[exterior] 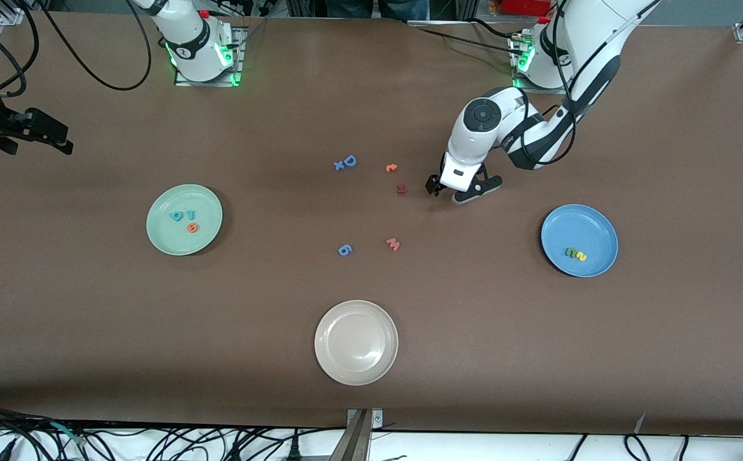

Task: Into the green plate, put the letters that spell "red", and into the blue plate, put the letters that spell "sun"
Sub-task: 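Reach the left gripper back to the yellow c among the letters, then lower the left gripper and grasp the yellow c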

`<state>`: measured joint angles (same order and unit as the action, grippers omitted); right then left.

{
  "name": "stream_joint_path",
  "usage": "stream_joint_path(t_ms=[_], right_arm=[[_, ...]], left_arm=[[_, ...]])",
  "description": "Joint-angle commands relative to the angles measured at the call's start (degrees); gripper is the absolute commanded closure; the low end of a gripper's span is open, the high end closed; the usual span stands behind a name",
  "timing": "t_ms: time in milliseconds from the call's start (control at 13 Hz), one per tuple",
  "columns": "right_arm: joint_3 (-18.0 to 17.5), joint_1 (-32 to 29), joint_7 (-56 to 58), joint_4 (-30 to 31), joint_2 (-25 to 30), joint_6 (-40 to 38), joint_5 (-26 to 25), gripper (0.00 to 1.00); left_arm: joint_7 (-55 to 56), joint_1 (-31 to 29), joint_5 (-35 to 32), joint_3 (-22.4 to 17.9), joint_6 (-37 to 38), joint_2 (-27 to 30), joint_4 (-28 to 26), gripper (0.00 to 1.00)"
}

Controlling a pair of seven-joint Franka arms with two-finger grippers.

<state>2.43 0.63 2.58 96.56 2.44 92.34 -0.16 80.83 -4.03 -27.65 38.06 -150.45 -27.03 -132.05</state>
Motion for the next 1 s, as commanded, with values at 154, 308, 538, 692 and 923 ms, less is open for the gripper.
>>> stream_joint_path(t_ms=[154,308,538,692,923], right_arm=[[0.12,0.16,-0.39,-1.03,-0.33,-0.50,0.60,0.00],[0.03,0.16,-0.39,-1.03,-0.33,-0.58,0.69,0.00],[0.12,0.17,-0.39,-1.03,-0.33,-0.67,0.69,0.00],[0.12,0.16,-0.39,-1.03,-0.33,-0.67,0.78,0.00],[0.12,0.08,-0.39,-1.03,-0.33,-0.76,0.87,0.00]], left_arm=[[5.81,-0.45,-5.83,-0.09,-2.92,-1.44,-1.10,0.06],[8.71,-0.45,-8.54,-0.09,-3.27,-1.79,-1.28,0.11],[13.98,-0.45,-13.11,-0.09,-3.45,-2.94,-1.45,0.48],[17.86,-0.71,-16.89,0.00,-3.45,-3.37,-1.63,0.52],[19.45,-0.71,-18.40,0.00,-3.45,-3.90,-1.89,0.56]])
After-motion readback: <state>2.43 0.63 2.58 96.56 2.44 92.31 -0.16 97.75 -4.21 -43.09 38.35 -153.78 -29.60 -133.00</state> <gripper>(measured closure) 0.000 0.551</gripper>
